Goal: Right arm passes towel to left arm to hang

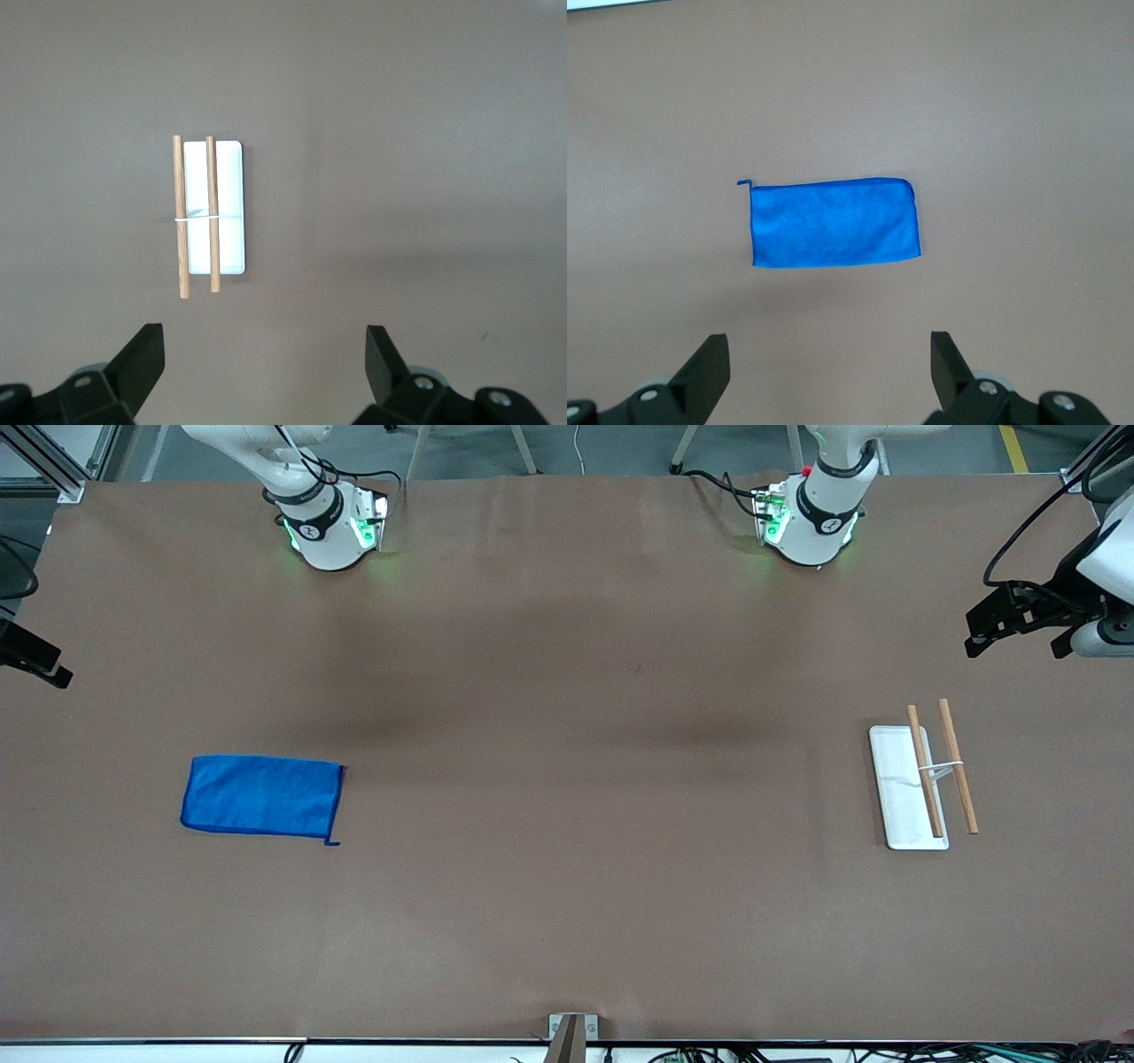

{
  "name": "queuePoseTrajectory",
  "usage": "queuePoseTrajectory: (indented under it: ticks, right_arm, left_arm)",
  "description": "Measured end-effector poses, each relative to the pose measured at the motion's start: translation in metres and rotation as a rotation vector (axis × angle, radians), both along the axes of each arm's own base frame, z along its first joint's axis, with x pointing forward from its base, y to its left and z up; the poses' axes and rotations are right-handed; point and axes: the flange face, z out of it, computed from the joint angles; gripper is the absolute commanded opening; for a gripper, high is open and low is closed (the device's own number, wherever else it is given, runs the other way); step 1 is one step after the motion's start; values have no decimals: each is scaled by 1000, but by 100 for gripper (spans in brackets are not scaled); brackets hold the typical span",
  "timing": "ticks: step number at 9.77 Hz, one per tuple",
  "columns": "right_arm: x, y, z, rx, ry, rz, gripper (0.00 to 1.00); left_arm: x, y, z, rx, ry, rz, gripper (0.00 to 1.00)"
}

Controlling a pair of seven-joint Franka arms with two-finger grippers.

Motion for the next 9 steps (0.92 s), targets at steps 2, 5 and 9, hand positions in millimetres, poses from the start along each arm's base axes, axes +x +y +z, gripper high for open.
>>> queuePoseTrajectory:
  ticks: [2,5,9]
  right_arm:
    - [0,0,0,0,1,0,100]
    - [0,0,-1,0,4,-1,100]
    - [6,-1,-50,-6,49,51,100]
  left_arm:
    - [0,0,0,0,0,0,100]
    - [0,0,0,0,0,0,100]
    - [0,0,-1,0,2,0,100]
